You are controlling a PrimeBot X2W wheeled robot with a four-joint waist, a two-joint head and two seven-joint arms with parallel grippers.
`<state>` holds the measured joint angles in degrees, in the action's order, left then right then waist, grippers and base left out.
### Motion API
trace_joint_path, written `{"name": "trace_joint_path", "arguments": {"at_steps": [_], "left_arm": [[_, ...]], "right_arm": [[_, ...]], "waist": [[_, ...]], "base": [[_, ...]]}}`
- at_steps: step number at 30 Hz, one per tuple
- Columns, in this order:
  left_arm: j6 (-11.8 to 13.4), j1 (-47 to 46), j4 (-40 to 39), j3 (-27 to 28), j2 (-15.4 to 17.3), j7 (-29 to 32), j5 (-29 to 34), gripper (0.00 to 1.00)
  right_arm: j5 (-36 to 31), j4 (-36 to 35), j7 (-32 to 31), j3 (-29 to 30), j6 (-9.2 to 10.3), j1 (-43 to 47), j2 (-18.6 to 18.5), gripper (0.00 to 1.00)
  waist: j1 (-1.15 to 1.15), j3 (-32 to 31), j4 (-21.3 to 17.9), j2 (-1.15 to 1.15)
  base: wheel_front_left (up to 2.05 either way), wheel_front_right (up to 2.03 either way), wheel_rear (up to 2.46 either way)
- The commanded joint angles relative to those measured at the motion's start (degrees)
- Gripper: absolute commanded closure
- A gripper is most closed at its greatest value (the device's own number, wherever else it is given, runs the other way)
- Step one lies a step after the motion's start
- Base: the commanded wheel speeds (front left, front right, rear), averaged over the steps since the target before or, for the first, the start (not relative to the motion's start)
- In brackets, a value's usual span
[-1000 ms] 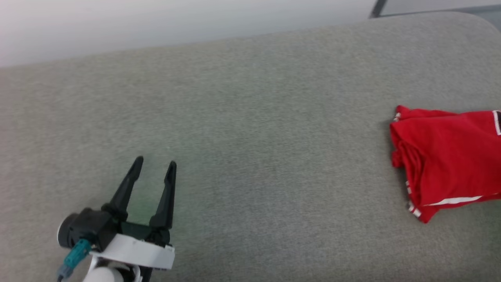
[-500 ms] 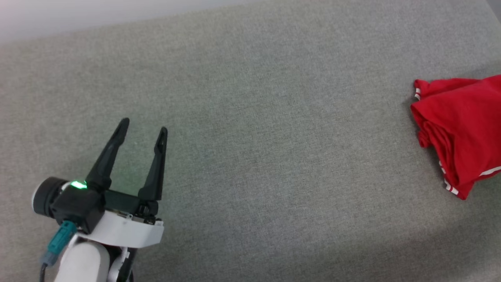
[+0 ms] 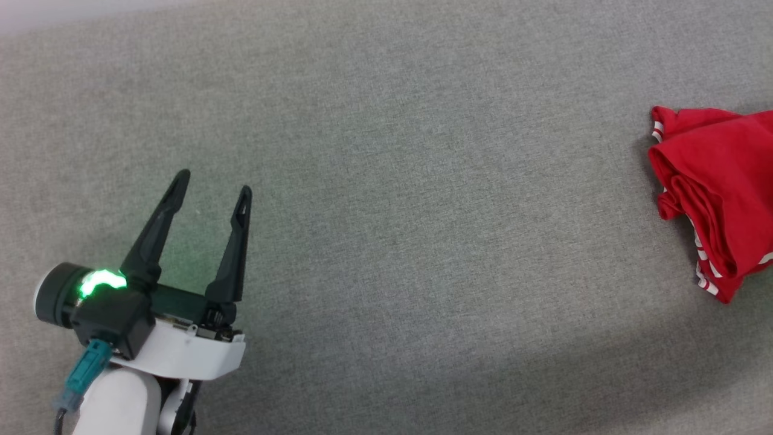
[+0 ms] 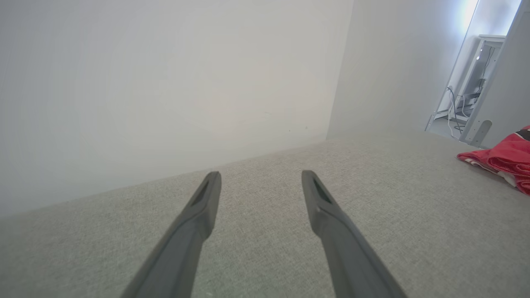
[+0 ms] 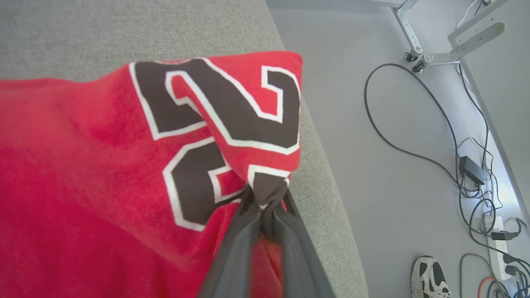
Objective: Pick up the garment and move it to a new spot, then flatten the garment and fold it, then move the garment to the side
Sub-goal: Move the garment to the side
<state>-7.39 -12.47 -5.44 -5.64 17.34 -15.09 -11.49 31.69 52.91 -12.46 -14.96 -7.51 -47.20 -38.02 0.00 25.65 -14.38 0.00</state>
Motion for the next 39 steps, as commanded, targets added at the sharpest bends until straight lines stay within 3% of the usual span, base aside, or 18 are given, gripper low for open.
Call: {"name": "trace_joint_path", "arguments": {"at_steps": [1, 7, 9, 10, 11, 22, 31, 39], "left_arm": [[-0.11, -0.69, -0.44, 0.03, 0.23, -0.03, 0.49, 0.00], [0.06, -0.59, -0.18, 0.30, -0.21, -0.03, 0.52, 0.00], [0.19, -0.43, 0.13, 0.56, -0.54, -0.03, 0.33, 0.00], [0.23, -0.29, 0.30, 0.67, -0.71, -0.03, 0.23, 0.00], [0.23, -0.15, 0.48, 0.76, -0.93, -0.03, 0.12, 0.00], [0.13, 2.20, 4.52, 1.77, -4.85, -0.03, -1.48, 0.00], [-0.06, 7.36, 8.35, 4.06, -7.29, -0.03, -2.31, 0.00], [-0.13, 10.39, 12.66, 5.50, -7.47, -0.04, -3.10, 0.00]], "right_arm": [[-0.23, 1.05, 0.77, -0.81, 0.06, -1.09, 0.63, 1.00], [1.00, 3.98, 1.98, -2.50, 0.05, -2.56, 1.45, 1.00], [1.55, 4.83, 2.20, -3.02, 0.05, -2.81, 1.32, 0.58], [1.61, 5.12, 2.58, -3.26, 0.05, -2.91, 1.08, 0.52], [1.66, 5.41, 2.72, -3.51, 0.05, -2.98, 0.84, 0.00], [3.13, 3.37, 5.95, -7.61, 0.06, -1.15, -1.15, 0.00], [6.35, -3.52, 9.51, -12.44, 0.06, 5.42, 3.48, 0.00], [6.71, -9.35, 17.22, -14.16, 0.06, 12.20, 8.57, 0.00]], "waist": [[0.00, 0.19, 0.13, 0.00], [0.00, 0.20, 0.47, 0.00], [0.00, -0.09, 0.71, 0.00], [0.00, -0.32, 0.86, 0.00], [0.00, -0.63, 1.02, 0.00], [0.00, -7.33, 4.42, 0.00], [0.00, -14.65, 8.83, 0.00], [0.00, -19.66, 13.16, 0.00]], "base": [[0.00, 0.00, 0.00], [0.00, 0.00, 0.00], [0.00, 0.00, 0.00], [0.00, 0.00, 0.00], [0.00, 0.00, 0.00], [0.00, 0.00, 0.00], [0.00, 0.00, 0.00], [0.00, 0.00, 0.00]]}}
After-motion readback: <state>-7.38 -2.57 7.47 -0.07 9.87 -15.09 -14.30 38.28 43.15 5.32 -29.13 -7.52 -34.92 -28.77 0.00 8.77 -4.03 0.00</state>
